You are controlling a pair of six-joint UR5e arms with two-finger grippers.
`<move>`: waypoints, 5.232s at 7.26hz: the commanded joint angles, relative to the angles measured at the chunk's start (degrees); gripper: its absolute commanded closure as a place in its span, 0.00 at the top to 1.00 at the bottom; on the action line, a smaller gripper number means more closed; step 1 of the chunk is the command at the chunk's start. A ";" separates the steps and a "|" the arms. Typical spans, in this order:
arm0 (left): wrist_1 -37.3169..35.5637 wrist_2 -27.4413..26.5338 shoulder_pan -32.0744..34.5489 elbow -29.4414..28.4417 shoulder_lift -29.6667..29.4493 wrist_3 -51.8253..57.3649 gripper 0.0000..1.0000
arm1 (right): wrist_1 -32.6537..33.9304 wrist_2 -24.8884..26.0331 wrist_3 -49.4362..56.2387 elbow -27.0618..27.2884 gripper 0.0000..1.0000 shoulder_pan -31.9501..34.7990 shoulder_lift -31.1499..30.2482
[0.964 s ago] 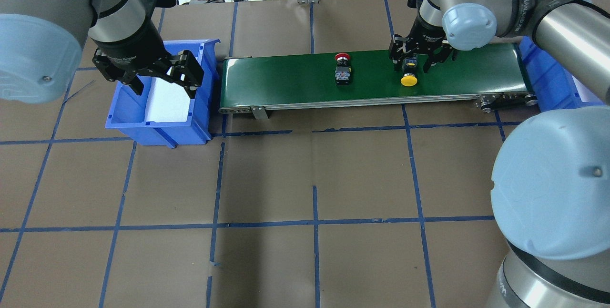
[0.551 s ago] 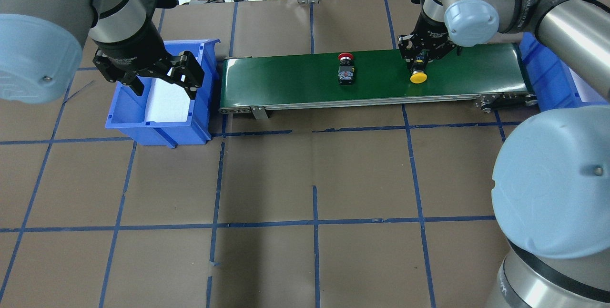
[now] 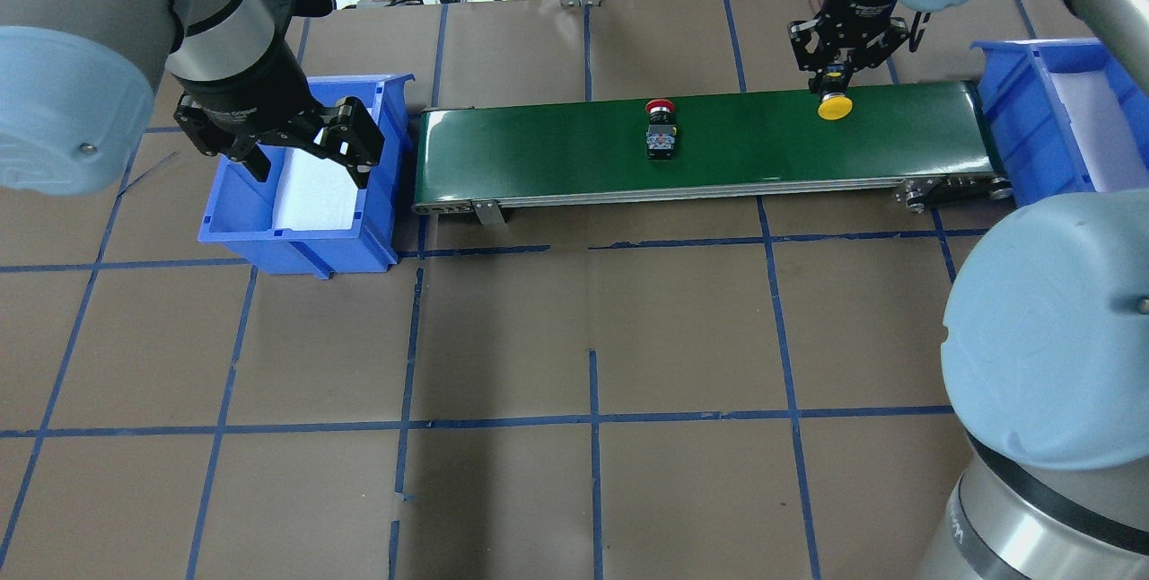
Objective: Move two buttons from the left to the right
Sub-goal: 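Carry the yellow button into the far bin and open the right gripper, then move the right gripper back over the conveyor above the red button, then lower the right gripper and grasp the red-capped button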
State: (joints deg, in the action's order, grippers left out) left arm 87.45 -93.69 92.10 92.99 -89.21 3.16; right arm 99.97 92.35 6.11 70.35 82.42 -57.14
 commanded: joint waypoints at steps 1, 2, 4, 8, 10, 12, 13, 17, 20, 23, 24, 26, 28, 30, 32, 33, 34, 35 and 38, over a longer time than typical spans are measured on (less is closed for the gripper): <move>0.00 0.00 0.01 0.00 0.00 0.00 1.00 | -0.65 1.51 10.20 -1.88 0.12 -8.12 -0.08; 0.00 0.00 0.01 0.00 0.09 0.00 1.00 | -0.30 2.21 15.46 -2.50 0.12 -10.68 -0.16; 0.00 0.00 0.01 0.00 0.00 0.00 1.00 | 0.05 5.03 23.56 -4.51 0.12 -16.22 -0.08; 0.09 0.00 0.01 0.00 0.09 0.00 1.00 | 0.23 6.52 29.83 -4.08 0.12 -22.73 2.63; 0.09 0.00 0.01 0.00 0.09 0.00 1.00 | 2.49 6.61 29.93 -4.69 0.14 -24.24 7.10; 0.09 0.00 0.01 0.00 0.09 0.00 1.00 | 2.69 5.74 29.58 -4.70 0.84 -24.42 8.62; 0.18 0.00 0.01 0.00 0.09 0.00 1.00 | 2.86 5.82 29.66 -4.70 1.00 -24.42 8.71; 0.36 0.00 0.01 0.00 0.09 0.00 1.00 | -6.94 5.91 30.98 -13.37 1.00 -21.97 4.67; 0.44 0.00 0.01 0.00 0.09 0.00 1.00 | -8.91 5.82 24.69 -13.49 1.00 -8.38 3.62; 0.44 0.00 0.01 0.00 0.09 0.00 1.00 | -10.40 1.28 12.11 -9.03 1.00 1.84 3.18; 0.44 0.00 0.01 0.00 0.09 0.00 1.00 | -9.62 -1.88 11.56 -6.31 1.00 2.56 2.22; 0.44 0.00 0.01 0.00 0.09 0.00 1.00 | -5.51 -2.97 6.84 -3.04 1.00 2.74 1.42; 0.44 0.00 0.01 0.00 0.09 0.00 1.00 | -5.31 -2.97 0.87 -2.16 1.00 5.45 1.51; 0.44 0.00 0.01 0.00 0.09 0.00 1.00 | -3.64 -2.62 -2.74 -0.93 1.00 5.99 1.94; 0.44 0.00 0.01 0.00 0.09 0.00 1.00 | 2.55 -2.35 -5.40 5.38 1.00 6.17 1.15; 0.44 0.00 0.01 0.00 0.09 0.00 1.00 | 3.39 -2.27 -5.93 6.10 1.00 6.08 0.37; 0.44 0.00 0.01 0.00 0.09 0.00 1.00 | 3.74 -2.87 -6.02 6.11 1.00 6.17 0.36; 0.44 0.00 0.01 0.00 0.09 0.00 1.00 | 3.57 -2.79 -6.89 6.20 1.00 6.17 0.36; 0.44 0.00 0.01 0.00 0.09 0.00 1.00 | 3.74 -3.23 -7.16 6.20 1.00 5.91 0.89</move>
State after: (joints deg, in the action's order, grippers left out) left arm 87.89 -93.69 92.11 92.99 -89.12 3.16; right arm 103.64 89.41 -0.98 76.53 88.46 -56.62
